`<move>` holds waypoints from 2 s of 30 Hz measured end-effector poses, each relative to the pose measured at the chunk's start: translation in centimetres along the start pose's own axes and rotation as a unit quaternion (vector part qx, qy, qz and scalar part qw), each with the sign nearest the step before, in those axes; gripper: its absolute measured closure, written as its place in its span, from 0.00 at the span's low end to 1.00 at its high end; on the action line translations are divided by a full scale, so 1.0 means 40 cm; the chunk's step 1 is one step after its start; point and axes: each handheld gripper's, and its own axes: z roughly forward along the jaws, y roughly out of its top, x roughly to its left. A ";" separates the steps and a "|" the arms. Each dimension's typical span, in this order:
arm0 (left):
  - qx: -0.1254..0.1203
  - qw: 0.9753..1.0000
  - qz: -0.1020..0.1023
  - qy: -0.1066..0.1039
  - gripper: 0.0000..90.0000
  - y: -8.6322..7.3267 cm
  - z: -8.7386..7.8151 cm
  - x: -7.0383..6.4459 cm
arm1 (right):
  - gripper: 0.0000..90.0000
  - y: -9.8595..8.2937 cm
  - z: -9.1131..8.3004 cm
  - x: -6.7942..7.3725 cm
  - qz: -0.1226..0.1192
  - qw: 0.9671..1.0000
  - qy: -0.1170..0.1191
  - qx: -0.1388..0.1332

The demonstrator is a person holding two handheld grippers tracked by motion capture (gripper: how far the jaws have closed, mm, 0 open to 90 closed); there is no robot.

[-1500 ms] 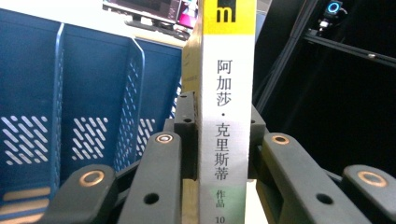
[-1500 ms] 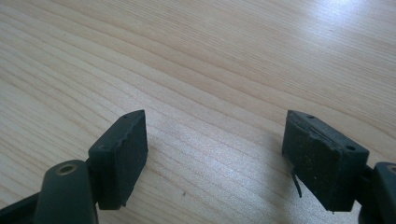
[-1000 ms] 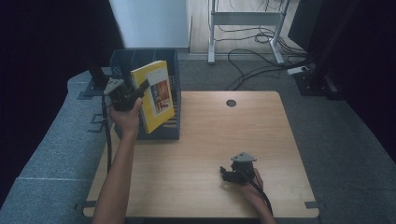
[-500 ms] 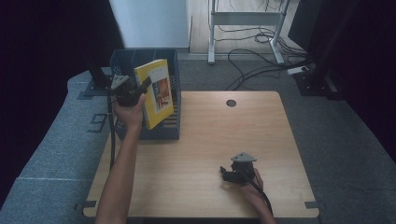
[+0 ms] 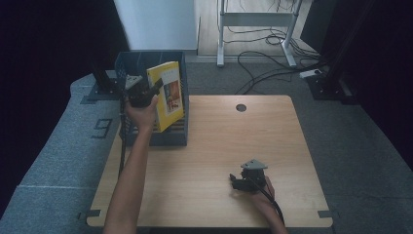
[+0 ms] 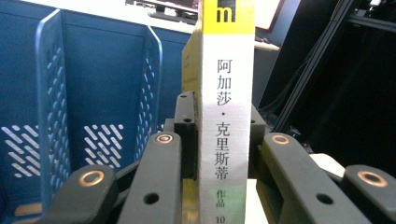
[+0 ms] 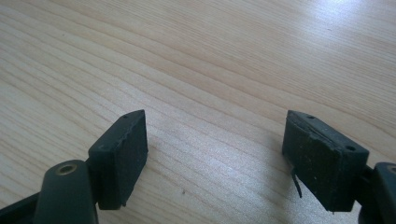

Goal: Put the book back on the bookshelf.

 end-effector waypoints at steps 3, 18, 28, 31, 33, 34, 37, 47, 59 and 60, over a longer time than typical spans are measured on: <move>0.000 1.000 0.003 0.000 0.84 -0.005 0.019 -0.005 | 0.24 0.000 0.000 0.000 0.000 1.000 -0.001 0.000; 0.001 1.000 0.009 0.020 0.84 -0.020 0.081 0.010 | 0.24 -0.001 -0.002 0.001 0.003 1.000 -0.002 0.000; -0.008 0.999 0.020 0.040 0.84 -0.038 0.129 0.008 | 0.24 -0.001 -0.002 0.001 0.004 1.000 -0.003 0.001; -0.003 0.999 0.023 0.041 0.84 -0.045 0.138 0.005 | 0.24 -0.002 -0.002 0.001 0.004 1.000 -0.003 0.001; 0.005 0.999 0.025 0.041 0.84 -0.053 0.149 0.004 | 0.24 -0.002 -0.002 0.001 0.004 1.000 -0.004 0.001; 0.008 0.999 0.023 0.042 0.84 -0.057 0.153 0.004 | 0.24 -0.002 -0.002 0.001 0.005 1.000 -0.004 0.001; 0.010 0.999 0.023 0.045 0.84 -0.068 0.163 0.004 | 0.24 -0.002 -0.003 0.002 0.005 1.000 -0.006 0.000; 0.009 0.998 0.027 0.050 0.84 -0.084 0.176 -0.001 | 0.24 -0.003 -0.004 0.003 0.007 1.000 -0.007 -0.001; 0.022 0.998 0.027 0.051 0.84 -0.117 0.165 0.012 | 0.25 -0.006 -0.006 0.004 0.007 1.000 -0.009 -0.001; 0.022 0.998 0.027 0.051 0.84 -0.117 0.165 0.012 | 0.25 -0.006 -0.006 0.004 0.007 1.000 -0.009 -0.001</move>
